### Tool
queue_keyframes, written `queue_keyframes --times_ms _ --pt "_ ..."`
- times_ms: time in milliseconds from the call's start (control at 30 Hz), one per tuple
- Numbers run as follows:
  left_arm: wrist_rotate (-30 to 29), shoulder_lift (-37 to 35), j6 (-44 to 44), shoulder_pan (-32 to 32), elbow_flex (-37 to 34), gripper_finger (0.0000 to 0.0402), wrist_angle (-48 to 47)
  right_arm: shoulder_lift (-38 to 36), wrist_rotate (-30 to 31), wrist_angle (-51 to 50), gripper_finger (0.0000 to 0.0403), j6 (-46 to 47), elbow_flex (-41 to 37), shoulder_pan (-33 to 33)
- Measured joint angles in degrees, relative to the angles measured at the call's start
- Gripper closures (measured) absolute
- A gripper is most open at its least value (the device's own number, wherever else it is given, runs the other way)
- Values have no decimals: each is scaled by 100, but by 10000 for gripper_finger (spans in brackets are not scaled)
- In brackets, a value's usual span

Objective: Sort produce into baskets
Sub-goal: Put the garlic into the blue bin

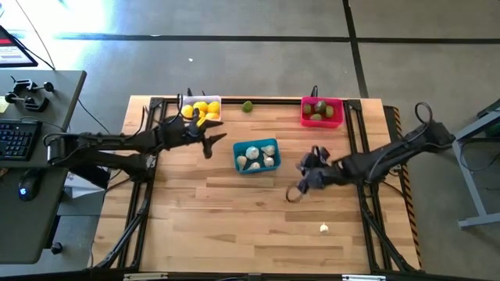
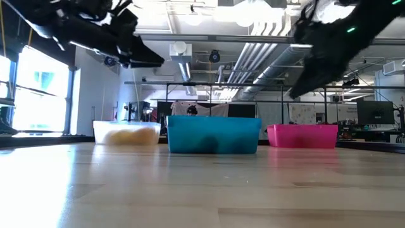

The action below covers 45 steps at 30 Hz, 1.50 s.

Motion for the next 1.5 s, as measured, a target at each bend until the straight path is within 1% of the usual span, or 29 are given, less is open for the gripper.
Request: queue_keyframes --times_ms 133,200,333,433,500,567,767,833,900,1033,1167,1267,1367,1500 --pt "-7 -249 -76 -229 -210 209 9 0 -61 -1164 402 1186 293 776" --pt "-5 -346 -81 -317 -300 209 11 0 -218 -1608 402 1699 440 1136" --pt "-10 -432 -78 -456 -401 209 -53 0 -784 -1922 400 2397 584 1690" --pt "-9 -429 -77 -526 -401 209 -54 73 -1297 -1907 383 2873 630 2021" --pt "-10 -429 -75 -560 -401 209 -49 198 -1636 -1903 359 3153 684 2257" --pt "-9 -429 -75 -575 -401 209 -54 380 -1906 -1884 326 3358 782 2490" --pt "-10 -427 -77 -575 -401 209 -54 1154 -2120 -1969 215 3415 1183 3106" --pt "-10 -425 -73 -575 -401 209 -54 1416 -2170 -2046 192 3322 1344 3290" --pt "-27 -425 -73 -574 -401 209 -54 1677 -2231 -2106 181 3287 1487 3419" --pt "-29 -425 -72 -573 -401 209 -54 2161 -2521 -2404 177 3273 1666 3501" --pt "-29 -425 -54 -573 -401 209 -61 2569 -2766 -2370 177 3021 1684 3460" --pt "-57 -425 78 -568 -401 209 -82 2745 -2919 -2335 185 2856 1684 3388" --pt "-152 -439 74 -533 -396 212 -213 2791 -2957 -2206 212 2782 1684 3332" --pt "-163 -507 80 -503 -397 231 -456 2758 -2959 -2147 284 2775 1687 3262"
